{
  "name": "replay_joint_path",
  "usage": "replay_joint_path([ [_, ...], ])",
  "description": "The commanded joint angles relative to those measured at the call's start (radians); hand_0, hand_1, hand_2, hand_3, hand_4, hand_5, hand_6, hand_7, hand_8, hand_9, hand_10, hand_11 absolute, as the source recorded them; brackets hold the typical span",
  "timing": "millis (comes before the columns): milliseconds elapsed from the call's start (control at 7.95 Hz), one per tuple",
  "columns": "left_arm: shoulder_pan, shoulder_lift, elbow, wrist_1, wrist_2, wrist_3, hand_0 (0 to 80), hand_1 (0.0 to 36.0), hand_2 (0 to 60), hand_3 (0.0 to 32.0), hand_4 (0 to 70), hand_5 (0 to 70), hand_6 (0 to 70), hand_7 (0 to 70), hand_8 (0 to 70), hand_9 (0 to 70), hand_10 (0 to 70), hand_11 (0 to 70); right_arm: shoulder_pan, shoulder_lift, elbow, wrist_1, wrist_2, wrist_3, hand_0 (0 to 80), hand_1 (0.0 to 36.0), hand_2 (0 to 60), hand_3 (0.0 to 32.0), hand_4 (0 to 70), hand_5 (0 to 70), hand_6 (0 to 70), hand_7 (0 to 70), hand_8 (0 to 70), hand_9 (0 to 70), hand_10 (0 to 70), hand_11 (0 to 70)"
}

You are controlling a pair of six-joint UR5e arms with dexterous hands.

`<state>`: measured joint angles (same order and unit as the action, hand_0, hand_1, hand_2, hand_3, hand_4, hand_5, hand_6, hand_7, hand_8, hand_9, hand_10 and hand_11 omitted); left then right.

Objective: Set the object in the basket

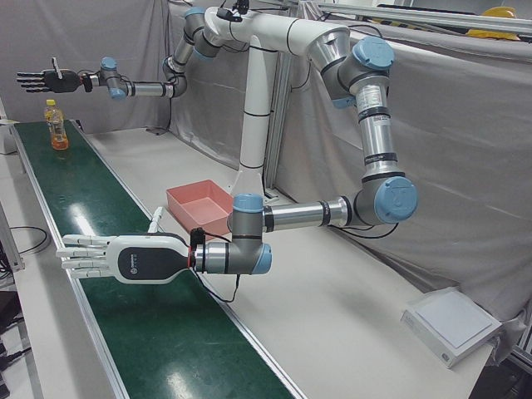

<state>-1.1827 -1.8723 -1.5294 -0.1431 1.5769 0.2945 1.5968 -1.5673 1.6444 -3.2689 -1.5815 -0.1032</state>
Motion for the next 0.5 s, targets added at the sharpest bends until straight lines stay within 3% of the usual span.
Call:
replay_joint_path([
  [0, 0.0, 0.001, 0.0, -0.001, 0.0, 0.0, 53.0, 1.3, 0.0, 0.4, 6.6, 4.8, 0.0, 0.0, 0.0, 0.0, 1.6, 3.6, 0.0, 0.0, 0.0, 0.0, 0.0, 0.0, 0.0, 0.0, 0.0, 0.0, 0.0, 0.0, 0.0, 0.0, 0.0, 0.0, 0.0, 0.0],
  [377, -0.002, 0.001, -0.002, 0.0, 0.0, 0.0, 52.6, 1.1, 0.0, 0.2, 6.6, 5.4, 0.0, 0.0, 0.0, 0.0, 1.4, 3.2, 0.0, 0.0, 0.0, 0.0, 0.0, -0.001, 0.0, 0.0, 0.0, 0.0, 0.0, 0.0, 0.0, 0.0, 0.0, 0.0, 0.0, 0.0],
])
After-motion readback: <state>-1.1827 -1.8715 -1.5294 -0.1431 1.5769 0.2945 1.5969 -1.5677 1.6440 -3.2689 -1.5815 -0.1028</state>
